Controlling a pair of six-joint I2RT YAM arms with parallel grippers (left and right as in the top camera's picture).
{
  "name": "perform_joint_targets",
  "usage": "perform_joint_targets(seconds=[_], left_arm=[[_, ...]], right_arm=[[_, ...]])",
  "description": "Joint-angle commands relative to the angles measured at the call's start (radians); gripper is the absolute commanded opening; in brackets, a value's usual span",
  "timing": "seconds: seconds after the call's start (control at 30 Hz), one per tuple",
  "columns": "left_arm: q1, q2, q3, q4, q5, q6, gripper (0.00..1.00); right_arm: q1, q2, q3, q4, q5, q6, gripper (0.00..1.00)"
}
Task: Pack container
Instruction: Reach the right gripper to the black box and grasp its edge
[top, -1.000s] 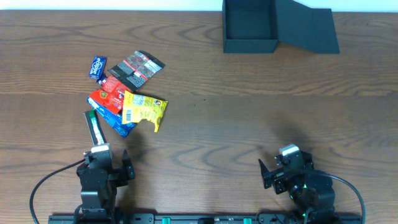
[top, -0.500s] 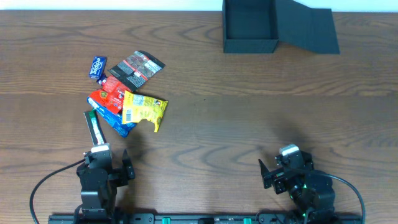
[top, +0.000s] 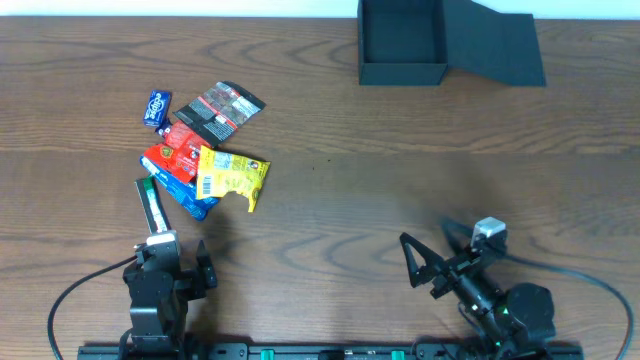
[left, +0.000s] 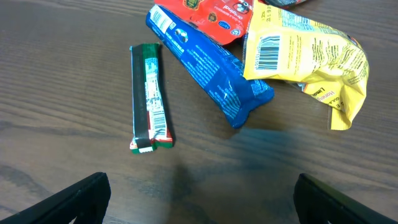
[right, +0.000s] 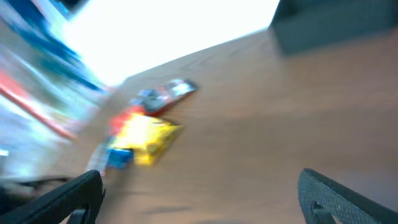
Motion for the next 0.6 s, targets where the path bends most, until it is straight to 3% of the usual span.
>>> perform_joint_targets(seconds=[0.0,0.1,0.3,0.47,0.57], left_arm=[[0.006,-0.007,-0.009,-0.002,0.008,0.011,0.95],[0.006,-0.007,-0.009,-0.002,0.008,0.011,0.95],[0.006,-0.007,-0.009,-0.002,0.008,0.011,0.95],[0.006,-0.007,-0.009,-0.002,0.008,0.011,0.95],[0.006,-0.007,-0.009,-0.002,0.008,0.011,0.95]], right_arm=[[0.008,-0.005,-0.001,0.001,-0.087,0.359,0.99],[0.008,-0.005,-0.001,0.026,-0.071,0.478,0.99],[0.008,0.108,0.008,0.224,0.014,0.500,0.99],[0.008,0.492,0.194,0.280,0.071,0.434,0.99],[0.008,0.744,0.380,0.204,0.071,0.393,0.99]])
